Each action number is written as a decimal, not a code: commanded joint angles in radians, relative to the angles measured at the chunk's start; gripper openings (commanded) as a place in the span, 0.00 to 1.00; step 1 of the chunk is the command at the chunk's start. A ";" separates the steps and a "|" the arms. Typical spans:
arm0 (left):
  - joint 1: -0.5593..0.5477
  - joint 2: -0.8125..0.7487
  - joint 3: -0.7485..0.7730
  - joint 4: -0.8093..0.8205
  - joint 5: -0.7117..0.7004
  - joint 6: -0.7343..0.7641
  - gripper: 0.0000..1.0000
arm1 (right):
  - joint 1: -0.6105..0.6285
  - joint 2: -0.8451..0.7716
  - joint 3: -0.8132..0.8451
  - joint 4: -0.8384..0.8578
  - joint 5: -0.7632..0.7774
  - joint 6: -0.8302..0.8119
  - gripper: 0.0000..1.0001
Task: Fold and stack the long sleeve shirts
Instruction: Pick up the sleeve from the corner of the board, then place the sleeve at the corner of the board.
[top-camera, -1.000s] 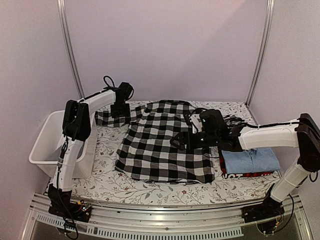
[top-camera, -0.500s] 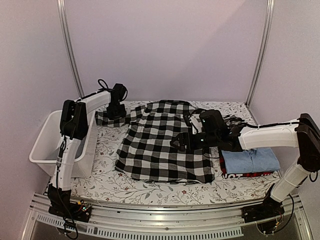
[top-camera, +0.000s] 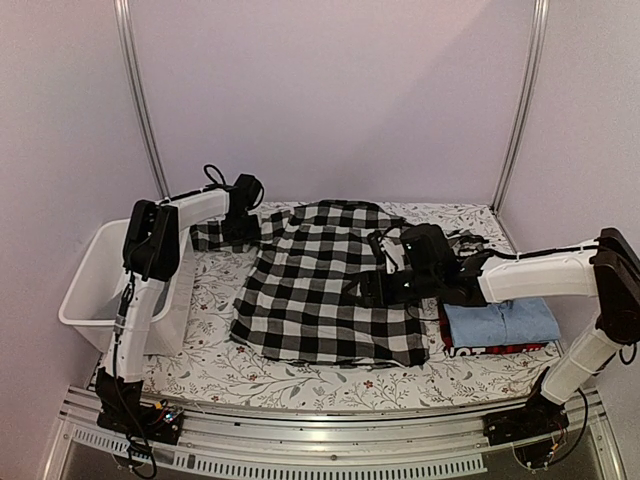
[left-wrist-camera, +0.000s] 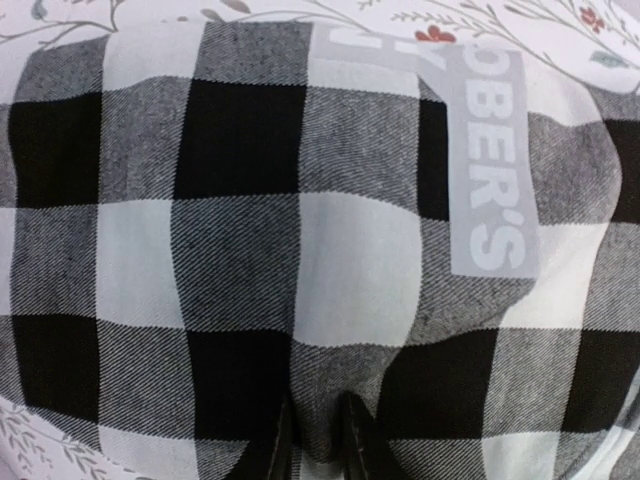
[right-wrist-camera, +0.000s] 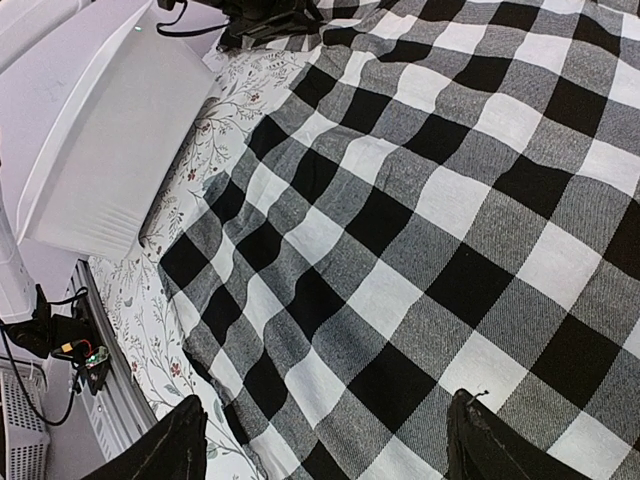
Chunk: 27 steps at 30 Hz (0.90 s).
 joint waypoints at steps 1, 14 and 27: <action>0.005 0.027 -0.050 -0.010 0.070 -0.004 0.06 | -0.005 -0.042 -0.024 0.002 -0.006 0.006 0.80; -0.086 -0.126 0.021 0.088 -0.088 0.152 0.00 | -0.005 -0.037 -0.017 0.000 -0.004 0.005 0.80; -0.311 -0.047 0.056 0.073 0.030 0.313 0.15 | -0.006 -0.031 0.000 -0.019 0.056 0.022 0.80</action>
